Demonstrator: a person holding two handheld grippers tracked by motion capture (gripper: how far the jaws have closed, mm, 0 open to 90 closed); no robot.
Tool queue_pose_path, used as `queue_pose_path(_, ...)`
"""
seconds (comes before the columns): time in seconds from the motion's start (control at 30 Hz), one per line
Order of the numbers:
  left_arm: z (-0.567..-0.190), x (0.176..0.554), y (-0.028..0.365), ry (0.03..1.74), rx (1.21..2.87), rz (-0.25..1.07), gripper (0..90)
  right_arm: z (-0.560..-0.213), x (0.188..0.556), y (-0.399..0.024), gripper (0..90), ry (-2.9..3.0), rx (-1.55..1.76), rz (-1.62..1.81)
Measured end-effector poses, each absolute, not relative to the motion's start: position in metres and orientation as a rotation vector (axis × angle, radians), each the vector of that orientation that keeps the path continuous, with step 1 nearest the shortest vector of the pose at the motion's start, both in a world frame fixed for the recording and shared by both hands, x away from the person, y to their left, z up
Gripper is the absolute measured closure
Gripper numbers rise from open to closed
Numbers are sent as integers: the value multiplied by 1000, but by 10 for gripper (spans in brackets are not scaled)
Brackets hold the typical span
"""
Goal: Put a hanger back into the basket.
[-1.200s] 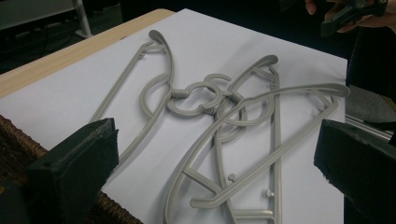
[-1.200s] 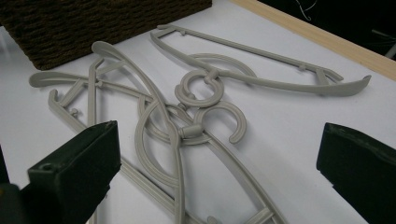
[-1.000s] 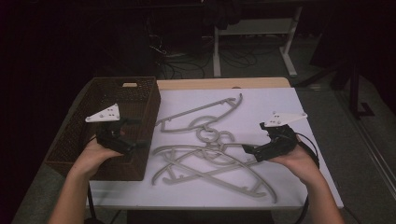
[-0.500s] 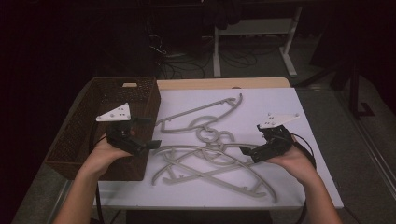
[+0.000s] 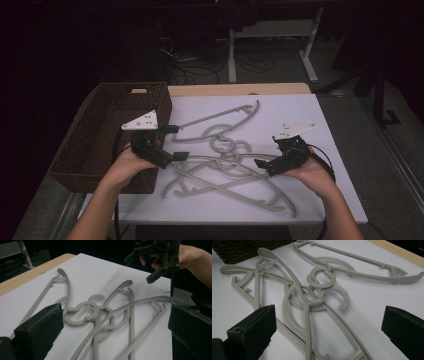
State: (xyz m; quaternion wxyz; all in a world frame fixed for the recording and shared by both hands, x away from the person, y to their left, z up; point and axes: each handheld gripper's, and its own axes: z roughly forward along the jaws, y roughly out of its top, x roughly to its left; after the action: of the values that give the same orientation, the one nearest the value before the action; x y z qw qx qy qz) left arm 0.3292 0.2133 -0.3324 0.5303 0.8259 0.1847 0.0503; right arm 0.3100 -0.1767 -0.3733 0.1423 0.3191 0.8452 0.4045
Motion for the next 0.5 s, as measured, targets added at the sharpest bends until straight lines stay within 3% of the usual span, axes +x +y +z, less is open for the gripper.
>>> queue_pose_path(0.5, -342, 342, 166, 404, 1993, 97, 0, -377, 311, -176, 0, 2453, 913, 1161)
